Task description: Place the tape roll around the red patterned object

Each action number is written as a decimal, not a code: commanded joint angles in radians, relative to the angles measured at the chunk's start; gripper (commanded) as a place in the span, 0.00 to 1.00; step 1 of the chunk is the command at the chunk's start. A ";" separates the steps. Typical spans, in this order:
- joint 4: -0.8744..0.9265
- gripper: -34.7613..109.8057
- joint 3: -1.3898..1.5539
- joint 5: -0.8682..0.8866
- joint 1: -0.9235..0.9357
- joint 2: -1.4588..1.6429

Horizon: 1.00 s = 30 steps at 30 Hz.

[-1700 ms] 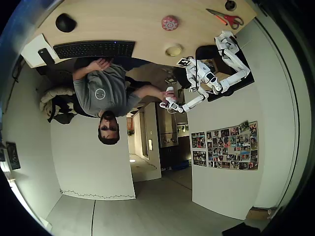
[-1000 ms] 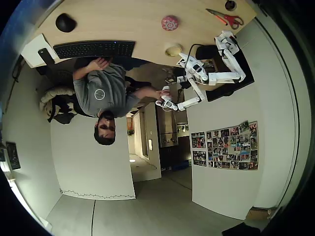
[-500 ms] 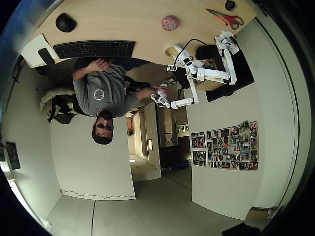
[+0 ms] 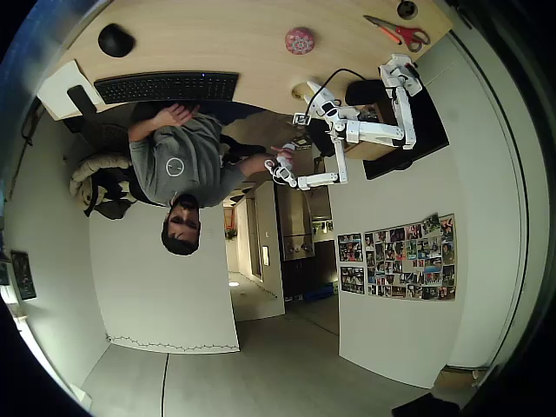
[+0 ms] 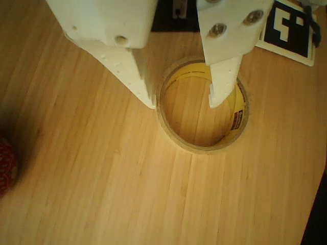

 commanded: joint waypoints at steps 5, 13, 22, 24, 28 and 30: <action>0.025 0.44 0.067 -0.040 0.017 0.069; -0.067 0.43 0.121 -0.040 -0.006 0.066; -0.117 0.24 0.081 -0.015 -0.006 0.005; -0.098 0.24 0.077 -0.015 0.000 0.020; -0.014 0.24 0.072 -0.032 0.018 0.109; 0.046 0.24 0.067 -0.055 0.034 0.175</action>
